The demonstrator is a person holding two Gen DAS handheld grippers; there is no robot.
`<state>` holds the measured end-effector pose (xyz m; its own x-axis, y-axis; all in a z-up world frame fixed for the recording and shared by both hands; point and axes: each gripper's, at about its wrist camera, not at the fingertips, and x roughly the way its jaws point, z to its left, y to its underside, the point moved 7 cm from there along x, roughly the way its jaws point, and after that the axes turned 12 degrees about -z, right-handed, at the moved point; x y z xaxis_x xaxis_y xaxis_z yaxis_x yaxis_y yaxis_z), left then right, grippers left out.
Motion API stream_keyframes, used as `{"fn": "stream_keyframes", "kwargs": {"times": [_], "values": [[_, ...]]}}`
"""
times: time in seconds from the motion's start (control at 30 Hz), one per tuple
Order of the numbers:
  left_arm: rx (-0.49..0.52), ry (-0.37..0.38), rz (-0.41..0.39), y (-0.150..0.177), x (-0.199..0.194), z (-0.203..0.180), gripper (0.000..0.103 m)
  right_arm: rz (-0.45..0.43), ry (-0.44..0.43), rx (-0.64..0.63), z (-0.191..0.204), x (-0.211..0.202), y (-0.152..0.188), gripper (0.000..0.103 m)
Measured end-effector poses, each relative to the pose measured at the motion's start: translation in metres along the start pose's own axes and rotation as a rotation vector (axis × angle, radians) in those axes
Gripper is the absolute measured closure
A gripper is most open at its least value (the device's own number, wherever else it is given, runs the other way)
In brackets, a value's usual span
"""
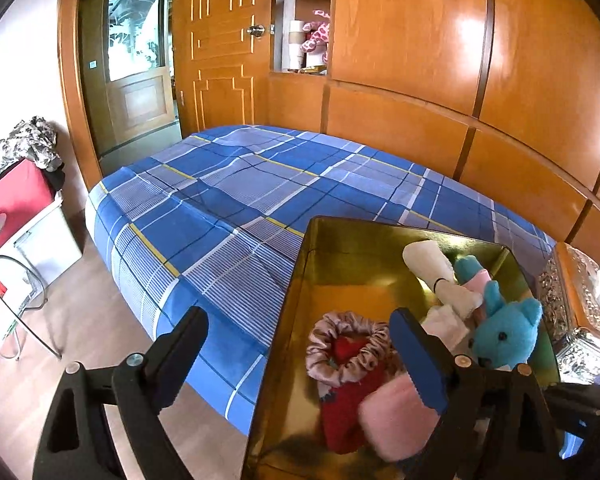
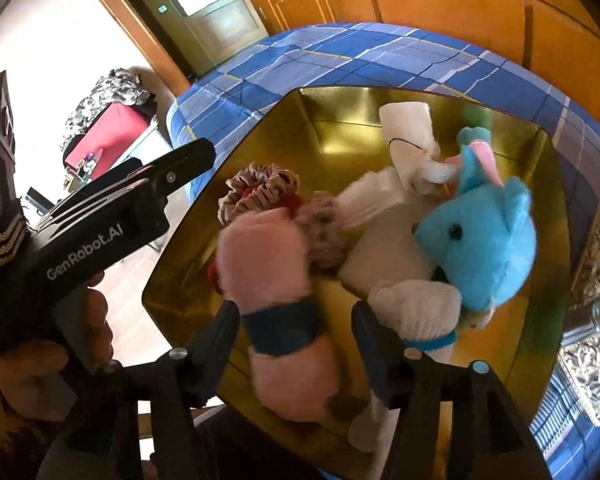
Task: Organize soft objects
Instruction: 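Carry the pink towel roll with the right tool and drop it in the tray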
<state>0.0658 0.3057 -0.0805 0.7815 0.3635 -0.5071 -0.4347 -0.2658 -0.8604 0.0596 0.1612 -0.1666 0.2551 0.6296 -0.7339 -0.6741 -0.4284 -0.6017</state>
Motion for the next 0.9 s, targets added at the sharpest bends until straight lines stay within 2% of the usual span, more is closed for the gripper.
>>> {"fn": "stream_keyframes", "kwargs": {"times": [0.17, 0.33, 0.53, 0.9], "values": [[0.013, 0.025, -0.014, -0.002, -0.005, -0.008, 0.011, -0.054, 0.050, -0.012, -0.007, -0.021, -0.001, 0.044], [0.044, 0.063, -0.030, -0.003, -0.013, -0.024, 0.011, -0.155, 0.205, -0.089, -0.014, -0.050, -0.006, 0.044], [0.086, 0.118, -0.036, 0.000, -0.021, -0.046, 0.011, -0.262, 0.297, -0.115, -0.029, -0.096, -0.014, 0.044], [0.162, 0.218, -0.037, 0.010, -0.037, -0.087, 0.011, -0.468, 0.436, -0.063, -0.083, -0.197, -0.017, 0.044]]}}
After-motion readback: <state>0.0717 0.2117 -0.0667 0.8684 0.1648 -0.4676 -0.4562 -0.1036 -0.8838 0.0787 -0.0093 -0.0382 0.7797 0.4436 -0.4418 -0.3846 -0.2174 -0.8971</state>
